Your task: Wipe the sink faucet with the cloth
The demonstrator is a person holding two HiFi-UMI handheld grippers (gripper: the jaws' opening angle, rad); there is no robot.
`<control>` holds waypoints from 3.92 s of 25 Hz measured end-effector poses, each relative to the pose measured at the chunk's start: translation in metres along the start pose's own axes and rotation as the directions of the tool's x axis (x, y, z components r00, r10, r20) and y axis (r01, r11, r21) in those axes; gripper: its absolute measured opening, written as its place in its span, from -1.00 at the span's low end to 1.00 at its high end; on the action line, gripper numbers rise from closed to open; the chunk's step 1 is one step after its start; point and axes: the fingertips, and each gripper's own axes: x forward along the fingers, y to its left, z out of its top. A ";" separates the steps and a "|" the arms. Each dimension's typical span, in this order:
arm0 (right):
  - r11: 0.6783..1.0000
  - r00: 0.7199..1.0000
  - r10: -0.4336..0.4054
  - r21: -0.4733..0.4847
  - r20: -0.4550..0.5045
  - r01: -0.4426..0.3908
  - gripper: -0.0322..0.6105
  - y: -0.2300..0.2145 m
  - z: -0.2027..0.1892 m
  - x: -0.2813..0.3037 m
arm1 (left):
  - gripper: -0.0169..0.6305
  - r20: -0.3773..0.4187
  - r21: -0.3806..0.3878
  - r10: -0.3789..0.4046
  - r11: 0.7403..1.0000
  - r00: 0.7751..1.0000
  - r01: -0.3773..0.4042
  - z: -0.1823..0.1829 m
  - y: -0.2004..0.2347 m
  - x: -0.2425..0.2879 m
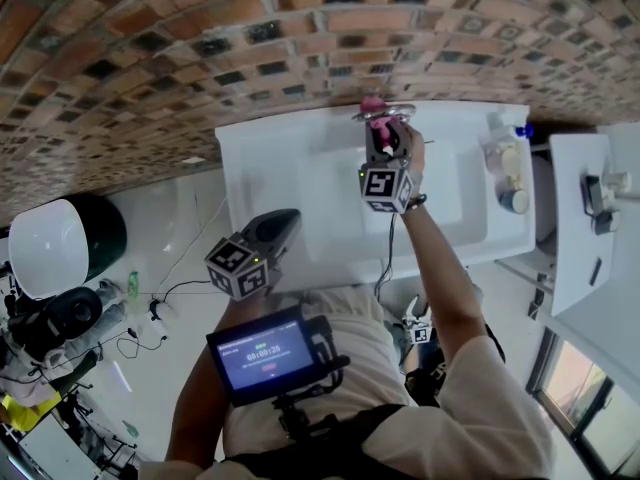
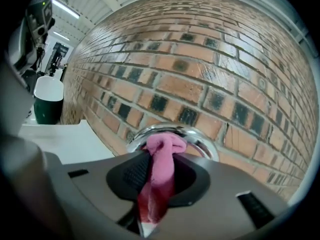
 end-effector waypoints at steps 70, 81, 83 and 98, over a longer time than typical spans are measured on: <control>0.653 0.962 -0.104 0.748 0.251 -0.124 -0.60 0.221 0.274 -0.281 | -0.95 0.201 0.121 -0.247 0.966 0.948 0.227 -0.015 0.018 -0.301; 0.760 0.983 0.028 0.635 0.183 -0.140 -0.59 0.221 0.202 -0.408 | -0.95 0.189 0.160 -0.231 0.966 0.955 0.202 -0.039 -0.008 -0.319; 0.762 0.987 0.034 0.635 0.157 -0.127 -0.59 0.216 0.184 -0.428 | -0.95 0.202 0.149 -0.207 0.973 0.957 0.179 -0.042 -0.015 -0.320; 0.737 0.990 0.094 0.661 0.110 -0.143 -0.60 0.222 0.091 -0.548 | -0.95 0.299 0.011 -0.037 0.999 0.954 0.036 -0.122 -0.077 -0.347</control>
